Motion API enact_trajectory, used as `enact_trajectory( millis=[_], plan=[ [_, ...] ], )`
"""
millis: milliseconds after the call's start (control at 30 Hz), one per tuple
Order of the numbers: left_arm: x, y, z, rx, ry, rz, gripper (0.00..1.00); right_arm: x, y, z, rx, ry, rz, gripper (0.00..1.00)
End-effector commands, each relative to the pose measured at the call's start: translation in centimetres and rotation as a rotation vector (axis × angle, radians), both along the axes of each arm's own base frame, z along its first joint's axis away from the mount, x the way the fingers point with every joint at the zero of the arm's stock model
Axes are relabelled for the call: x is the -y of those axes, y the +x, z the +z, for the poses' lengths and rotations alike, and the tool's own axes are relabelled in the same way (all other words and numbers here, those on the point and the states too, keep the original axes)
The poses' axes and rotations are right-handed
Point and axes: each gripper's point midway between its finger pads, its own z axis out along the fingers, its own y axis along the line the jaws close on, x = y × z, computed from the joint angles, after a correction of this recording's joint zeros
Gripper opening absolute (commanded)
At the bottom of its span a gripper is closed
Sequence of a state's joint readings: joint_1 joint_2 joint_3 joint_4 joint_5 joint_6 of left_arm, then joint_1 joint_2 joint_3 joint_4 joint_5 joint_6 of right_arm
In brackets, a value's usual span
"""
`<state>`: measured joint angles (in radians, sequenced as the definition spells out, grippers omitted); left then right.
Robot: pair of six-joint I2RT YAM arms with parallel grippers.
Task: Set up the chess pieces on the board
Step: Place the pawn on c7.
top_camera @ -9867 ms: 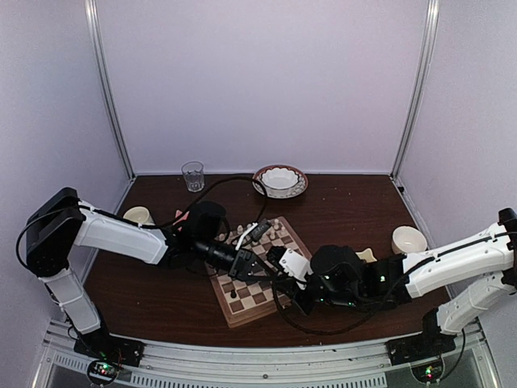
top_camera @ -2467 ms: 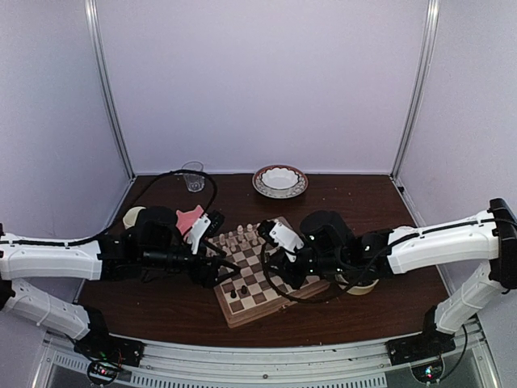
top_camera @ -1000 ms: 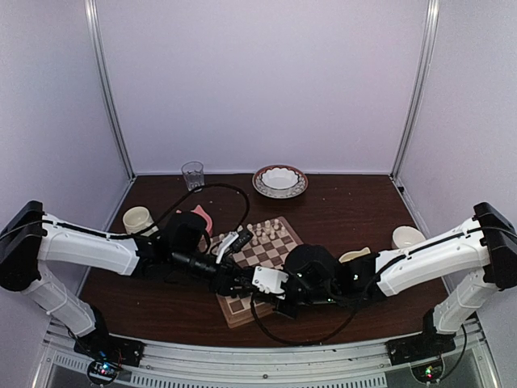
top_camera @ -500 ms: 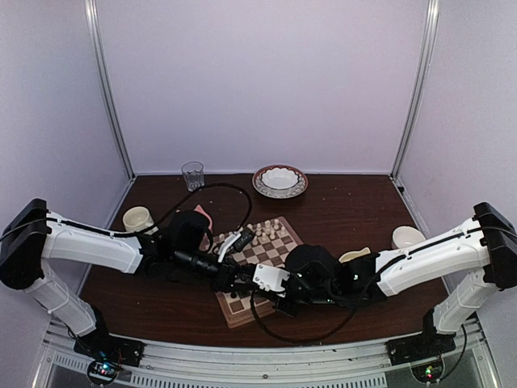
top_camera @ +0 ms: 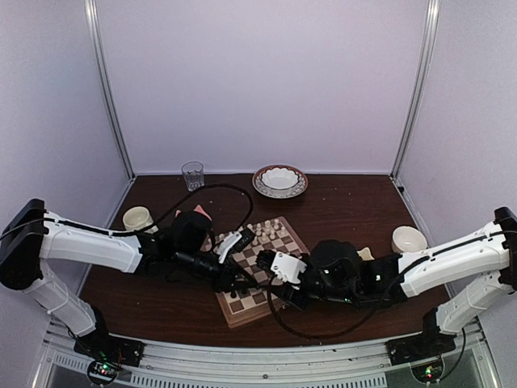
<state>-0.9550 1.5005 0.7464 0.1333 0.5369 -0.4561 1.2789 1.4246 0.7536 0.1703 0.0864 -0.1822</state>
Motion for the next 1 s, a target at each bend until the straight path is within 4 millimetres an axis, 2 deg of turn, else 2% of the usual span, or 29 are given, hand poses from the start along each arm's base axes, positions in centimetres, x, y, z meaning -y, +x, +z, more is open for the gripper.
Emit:
enact_trajectory(
  millis=[0,167,333,433,600,667,800,967],
  plan=[
    [0.2,0.9,0.7,0.150,0.057,0.027,0.00,1.3,1.4,3.3,0.060,0.131,-0.105,0.50],
    [0.4,1.3,0.0,0.194,0.100,0.040,0.00,3.9,3.2,4.7,0.092,0.209,-0.240,0.56],
    [0.3,2.5,-0.8,0.287,0.236,0.083,0.00,9.5,7.5,5.6,0.142,0.266,-0.586,0.67],
    [0.9,3.3,-0.8,0.304,0.284,0.084,0.00,12.6,9.6,5.1,0.092,0.322,-0.729,0.75],
    [1.2,5.0,-0.9,0.348,0.373,0.130,0.00,15.8,12.4,3.2,-0.041,0.357,-0.858,0.81],
    [1.6,5.4,-1.1,0.347,0.385,0.137,0.00,16.6,13.1,2.5,-0.068,0.343,-0.895,0.84],
    [2.2,5.2,-2.0,0.330,0.395,0.111,0.00,17.2,13.5,1.9,-0.097,0.337,-0.920,0.96],
    [2.1,4.2,-3.2,0.325,0.434,0.070,0.00,18.1,13.9,1.7,-0.094,0.329,-0.949,1.00]
  ],
)
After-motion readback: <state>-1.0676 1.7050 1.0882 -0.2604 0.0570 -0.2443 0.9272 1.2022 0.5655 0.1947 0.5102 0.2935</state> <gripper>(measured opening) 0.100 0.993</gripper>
